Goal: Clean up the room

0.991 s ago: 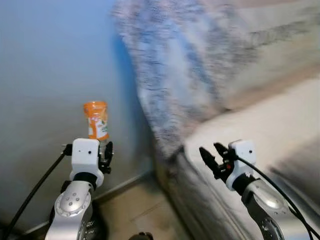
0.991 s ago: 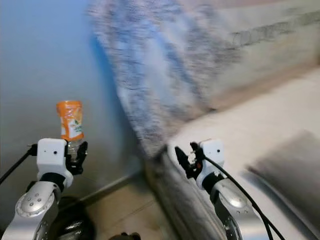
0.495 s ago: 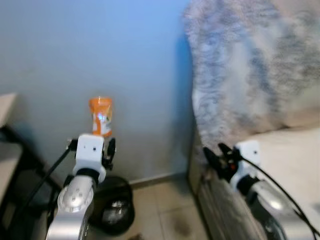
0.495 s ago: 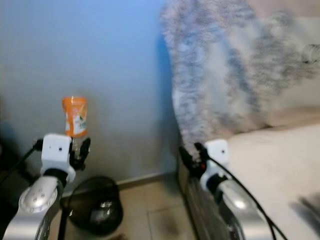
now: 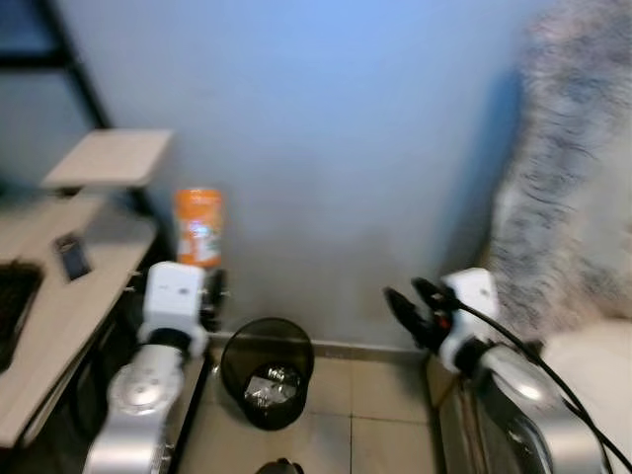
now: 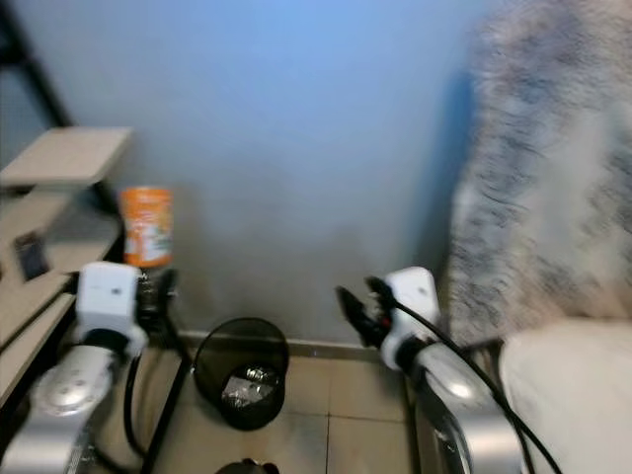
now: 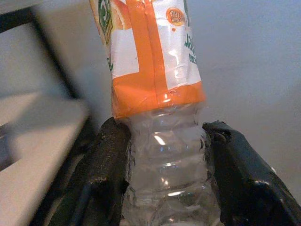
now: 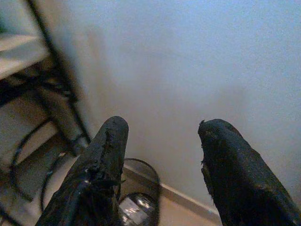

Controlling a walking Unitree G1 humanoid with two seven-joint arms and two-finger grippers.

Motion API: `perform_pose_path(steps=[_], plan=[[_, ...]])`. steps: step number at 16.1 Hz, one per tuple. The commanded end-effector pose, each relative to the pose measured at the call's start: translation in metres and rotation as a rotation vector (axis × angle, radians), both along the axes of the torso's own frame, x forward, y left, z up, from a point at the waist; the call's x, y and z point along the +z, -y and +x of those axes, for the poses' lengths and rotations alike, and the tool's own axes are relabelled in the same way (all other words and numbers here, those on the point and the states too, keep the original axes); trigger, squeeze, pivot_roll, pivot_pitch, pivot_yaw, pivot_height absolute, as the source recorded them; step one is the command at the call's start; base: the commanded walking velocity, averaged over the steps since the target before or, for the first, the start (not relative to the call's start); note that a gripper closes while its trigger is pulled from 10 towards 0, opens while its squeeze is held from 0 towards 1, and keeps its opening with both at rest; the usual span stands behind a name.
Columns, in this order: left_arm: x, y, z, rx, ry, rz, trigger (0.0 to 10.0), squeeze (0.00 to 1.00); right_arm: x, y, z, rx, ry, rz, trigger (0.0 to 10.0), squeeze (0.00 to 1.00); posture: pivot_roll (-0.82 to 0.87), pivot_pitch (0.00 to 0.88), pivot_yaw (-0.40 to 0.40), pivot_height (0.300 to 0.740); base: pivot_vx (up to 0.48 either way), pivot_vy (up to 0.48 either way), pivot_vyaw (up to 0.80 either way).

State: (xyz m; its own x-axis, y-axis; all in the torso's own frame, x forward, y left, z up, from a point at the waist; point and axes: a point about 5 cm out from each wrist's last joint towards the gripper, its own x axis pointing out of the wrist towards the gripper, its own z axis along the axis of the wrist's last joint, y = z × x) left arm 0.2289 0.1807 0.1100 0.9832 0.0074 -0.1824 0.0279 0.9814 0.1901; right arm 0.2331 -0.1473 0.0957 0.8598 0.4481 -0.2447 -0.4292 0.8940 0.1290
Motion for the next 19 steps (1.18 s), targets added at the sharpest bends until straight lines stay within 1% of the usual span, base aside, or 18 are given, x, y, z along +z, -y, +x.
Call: perform_pose_path(steps=[1,3,10,14,15,17,19], plan=[[0.002,0.003,0.002,-0.018,0.007,-0.006,10.0,0.0,-0.002,0.006,0.002,-0.009,-0.006,-0.018,10.0,0.0,0.06,0.0,0.038,0.74,0.0,0.0,0.8],[0.001,0.002,0.003,-0.018,0.001,-0.001,10.0,0.0,-0.002,0.007,0.004,-0.011,-0.002,-0.019,10.0,0.0,0.06,0.0,0.038,0.74,0.249,0.0,0.8],[-0.001,0.001,0.003,-0.054,-0.024,0.011,10.0,0.0,-0.008,0.002,0.0,0.023,-0.018,-0.046,10.0,0.0,0.06,0.0,0.034,0.74,0.255,0.0,0.0],[-0.004,0.001,0.0,-0.064,-0.033,0.014,10.0,0.0,-0.01,0.001,0.003,0.078,-0.01,-0.08,10.0,0.0,0.07,0.0,0.026,0.74,0.251,0.0,0.0],[-0.004,0.001,-0.001,-0.067,-0.034,0.018,10.0,0.0,-0.012,-0.002,0.005,0.112,-0.009,-0.099,10.0,0.0,0.08,0.0,0.022,0.74,0.247,0.0,0.0],[-0.004,0.0,-0.002,-0.073,-0.036,0.023,10.0,0.0,-0.016,-0.002,0.006,0.143,-0.012,-0.119,10.0,0.0,0.08,0.0,0.022,0.74,0.246,0.0,0.8],[-0.005,0.001,-0.003,-0.082,-0.041,0.025,10.0,0.0,-0.017,0.001,0.005,0.127,-0.027,-0.11,10.0,0.0,0.08,0.0,0.024,0.74,0.244,0.0,0.28]])
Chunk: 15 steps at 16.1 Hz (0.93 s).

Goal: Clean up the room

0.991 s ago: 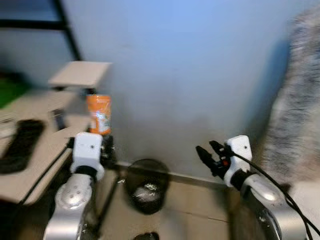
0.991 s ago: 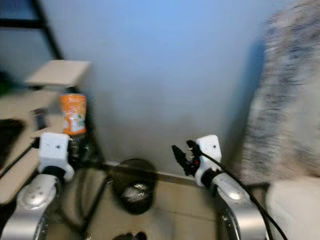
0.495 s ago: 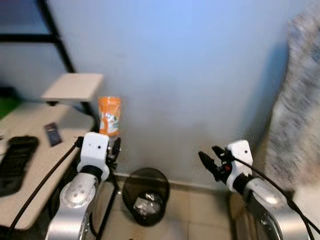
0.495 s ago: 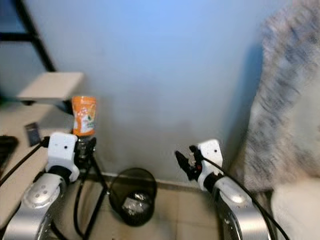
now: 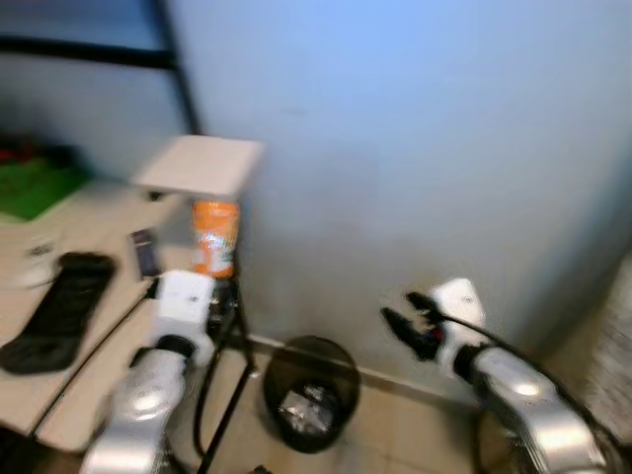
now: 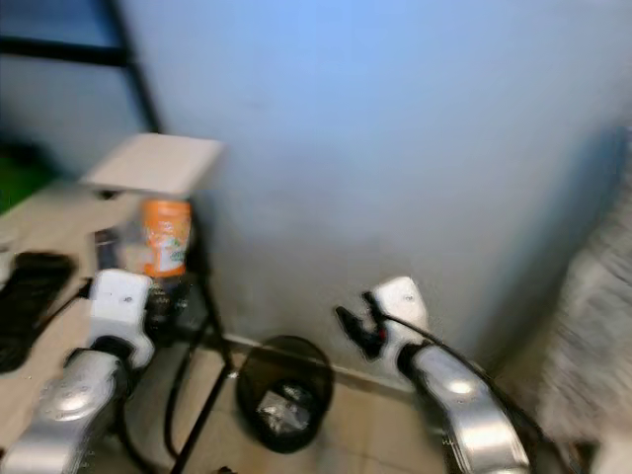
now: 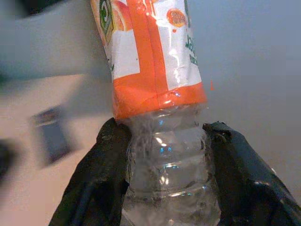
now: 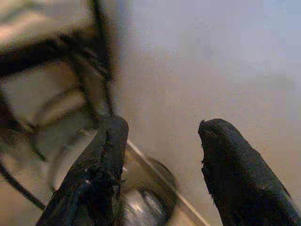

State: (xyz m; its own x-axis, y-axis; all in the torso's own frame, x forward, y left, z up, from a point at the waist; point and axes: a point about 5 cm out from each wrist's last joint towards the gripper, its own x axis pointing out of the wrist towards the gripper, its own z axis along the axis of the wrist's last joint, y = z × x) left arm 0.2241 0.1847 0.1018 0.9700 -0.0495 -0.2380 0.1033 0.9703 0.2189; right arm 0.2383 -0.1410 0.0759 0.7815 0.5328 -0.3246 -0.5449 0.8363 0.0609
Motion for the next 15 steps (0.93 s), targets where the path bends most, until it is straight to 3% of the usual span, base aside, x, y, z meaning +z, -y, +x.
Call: perform_pose_path(steps=[1,2,7,10,15], plan=[[0.003,0.005,0.001,-0.026,0.011,-0.005,10.0,0.0,0.002,0.01,0.0,-0.015,0.004,-0.022,10.0,0.0,0.08,0.0,0.028,0.74,0.244,0.0,0.0],[0.002,0.007,0.002,-0.045,0.008,0.002,10.0,0.0,-0.001,0.014,0.0,0.007,0.015,-0.078,10.0,0.0,0.07,0.0,0.035,0.74,0.244,0.0,0.0],[-0.002,0.018,0.013,-0.149,-0.009,-0.002,10.0,0.0,0.008,0.021,0.01,0.034,0.055,-0.114,10.0,0.0,0.01,0.0,0.055,0.74,0.244,0.0,0.0],[-0.004,0.027,0.016,-0.196,-0.013,0.007,10.0,0.0,0.007,0.019,0.001,0.047,0.039,-0.107,10.0,0.0,-0.01,0.0,0.045,0.74,0.25,0.0,0.0],[-0.005,0.029,0.017,-0.198,-0.011,-0.009,10.0,0.0,0.001,0.017,-0.009,0.014,0.007,-0.088,10.0,0.0,0.0,0.0,0.04,0.74,0.292,0.0,0.0]])
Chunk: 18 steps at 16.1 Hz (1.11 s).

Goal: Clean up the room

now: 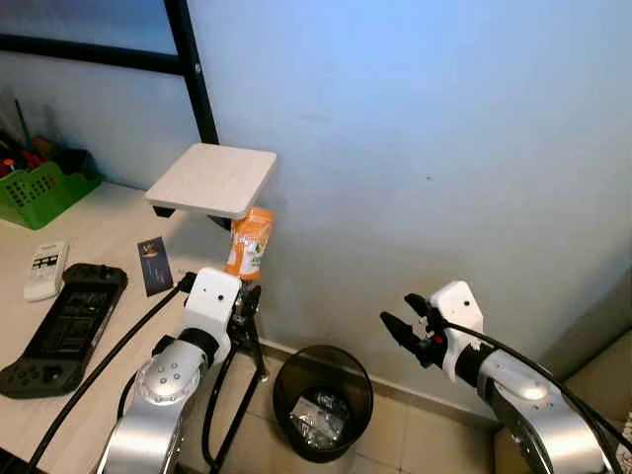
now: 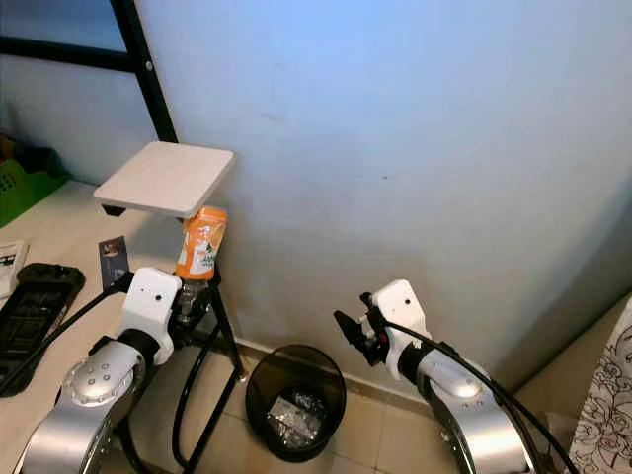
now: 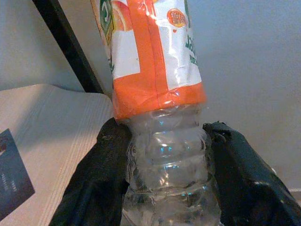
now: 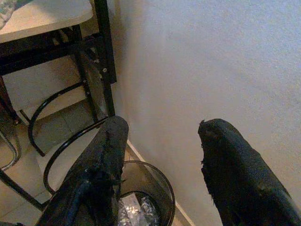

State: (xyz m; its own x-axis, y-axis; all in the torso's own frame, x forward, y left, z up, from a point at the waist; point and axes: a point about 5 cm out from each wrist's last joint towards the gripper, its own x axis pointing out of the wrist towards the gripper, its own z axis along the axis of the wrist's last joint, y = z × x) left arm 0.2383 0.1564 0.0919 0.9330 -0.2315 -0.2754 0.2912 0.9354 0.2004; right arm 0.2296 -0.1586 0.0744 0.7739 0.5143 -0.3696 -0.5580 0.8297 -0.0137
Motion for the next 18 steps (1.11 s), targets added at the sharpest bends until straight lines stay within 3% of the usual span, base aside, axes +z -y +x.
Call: perform_pose_path(steps=[1,6,9,13,16,18], plan=[[0.005,0.001,0.003,-0.009,0.031,-0.002,10.0,0.0,0.002,-0.002,-0.001,-0.009,0.002,0.008,10.0,0.0,0.0,0.0,0.04,0.74,0.3,0.0,0.0],[0.005,0.001,0.004,-0.014,0.03,-0.001,10.0,0.0,0.003,-0.001,0.0,-0.026,-0.006,0.012,10.0,0.0,0.0,0.0,0.051,0.74,0.305,0.0,0.0],[0.006,0.001,0.007,-0.024,0.03,0.002,10.0,0.0,0.005,0.003,0.003,-0.066,0.007,0.012,10.0,0.0,0.0,0.0,0.057,0.74,0.319,0.0,-0.52],[0.003,-0.001,0.005,-0.03,0.009,0.023,10.0,0.0,0.004,0.001,0.001,-0.035,-0.008,-0.002,10.0,0.0,0.0,0.0,0.057,0.74,0.159,0.0,0.0],[-0.007,0.002,0.005,-0.121,-0.072,0.064,10.0,0.0,0.008,-0.002,0.004,0.082,0.003,-0.027,10.0,0.0,0.0,0.0,0.054,0.74,0.0,0.0,0.0],[-0.02,0.007,0.007,-0.232,-0.169,0.099,10.0,0.0,0.008,-0.007,0.003,0.255,-0.016,-0.074,10.0,0.0,0.0,0.0,0.051,0.74,0.0,0.0,0.0]])
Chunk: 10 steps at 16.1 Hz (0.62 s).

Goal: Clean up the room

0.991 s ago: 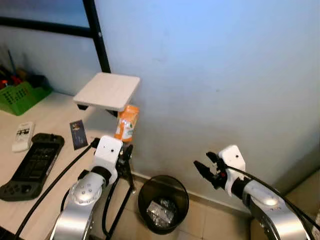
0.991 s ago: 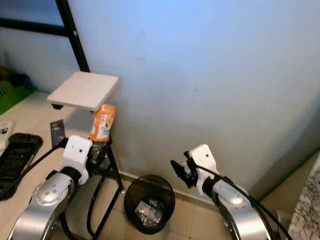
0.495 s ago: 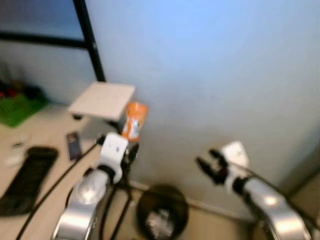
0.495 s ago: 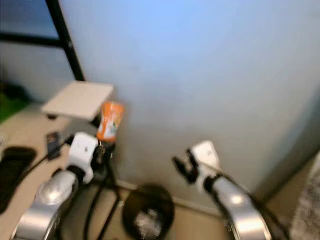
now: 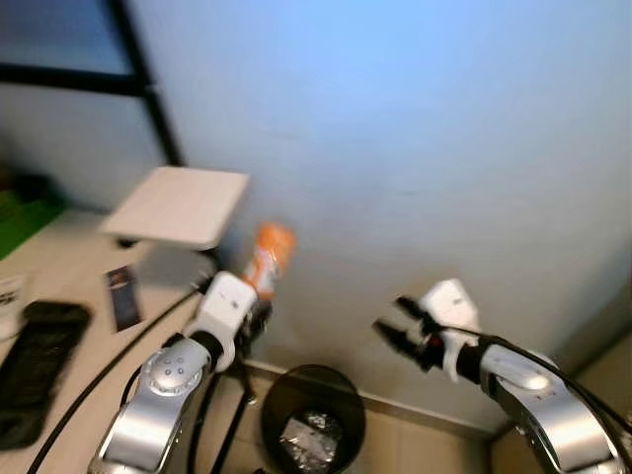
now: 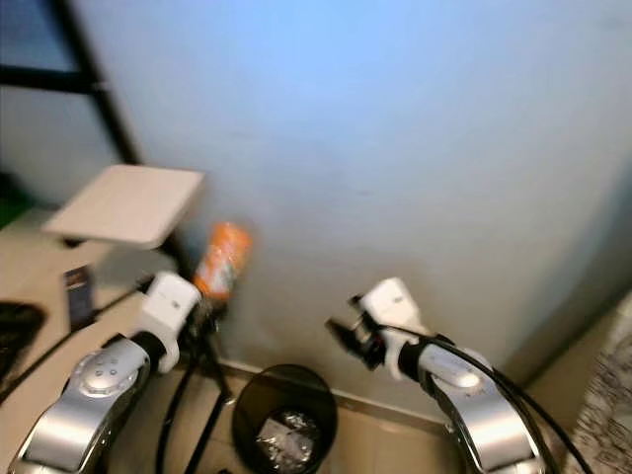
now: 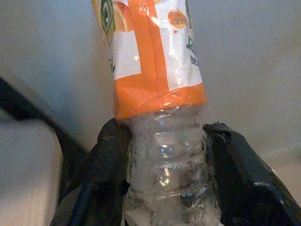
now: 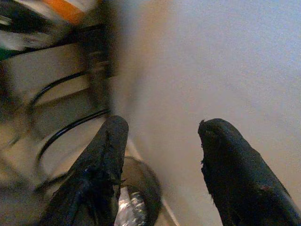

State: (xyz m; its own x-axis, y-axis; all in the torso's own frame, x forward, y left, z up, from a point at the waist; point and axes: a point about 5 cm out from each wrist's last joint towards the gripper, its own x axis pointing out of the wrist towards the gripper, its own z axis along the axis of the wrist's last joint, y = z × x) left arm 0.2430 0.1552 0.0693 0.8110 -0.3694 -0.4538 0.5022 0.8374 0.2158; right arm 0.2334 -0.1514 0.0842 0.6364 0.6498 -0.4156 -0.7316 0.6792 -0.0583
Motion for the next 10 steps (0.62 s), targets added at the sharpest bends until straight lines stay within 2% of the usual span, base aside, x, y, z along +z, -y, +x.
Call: perform_pose_path(steps=[1,2,4,6,7,9,10], plan=[[-0.002,0.007,0.003,-0.062,-0.029,0.018,10.0,0.0,-0.003,-0.003,-0.002,0.087,-0.016,-0.024,10.0,0.0,-0.01,0.0,0.051,0.74,0.0,0.0,0.0],[-0.016,0.011,0.007,-0.156,-0.089,0.076,10.0,0.0,-0.012,-0.011,-0.005,0.234,-0.053,-0.072,10.0,0.0,-0.02,0.0,0.048,0.74,0.0,0.0,0.0],[-0.024,0.016,0.014,-0.191,-0.108,0.084,10.0,0.0,-0.021,-0.015,-0.007,0.315,-0.089,-0.106,10.0,0.0,-0.02,0.0,0.043,0.74,0.0,0.0,0.0],[-0.03,0.025,0.026,-0.274,-0.072,0.117,10.0,0.0,-0.03,-0.016,-0.009,0.412,-0.138,-0.148,10.0,0.0,-0.03,0.007,0.03,0.74,0.0,0.0,0.0],[-0.034,0.034,0.034,-0.311,-0.062,0.104,10.0,0.0,-0.032,-0.018,-0.012,0.469,-0.163,-0.154,10.0,0.0,-0.03,0.015,0.029,0.74,0.0,0.0,0.0],[-0.034,0.044,0.04,-0.342,-0.043,0.058,10.0,0.0,-0.032,-0.018,-0.013,0.486,-0.168,-0.155,10.0,0.0,-0.04,0.022,0.026,0.74,0.0,0.0,0.0],[-0.031,0.059,0.047,-0.372,-0.042,-0.051,10.0,0.0,-0.032,-0.014,-0.012,0.471,-0.158,-0.175,10.0,0.0,-0.04,0.024,0.027,0.74,0.0,0.0,0.0]])
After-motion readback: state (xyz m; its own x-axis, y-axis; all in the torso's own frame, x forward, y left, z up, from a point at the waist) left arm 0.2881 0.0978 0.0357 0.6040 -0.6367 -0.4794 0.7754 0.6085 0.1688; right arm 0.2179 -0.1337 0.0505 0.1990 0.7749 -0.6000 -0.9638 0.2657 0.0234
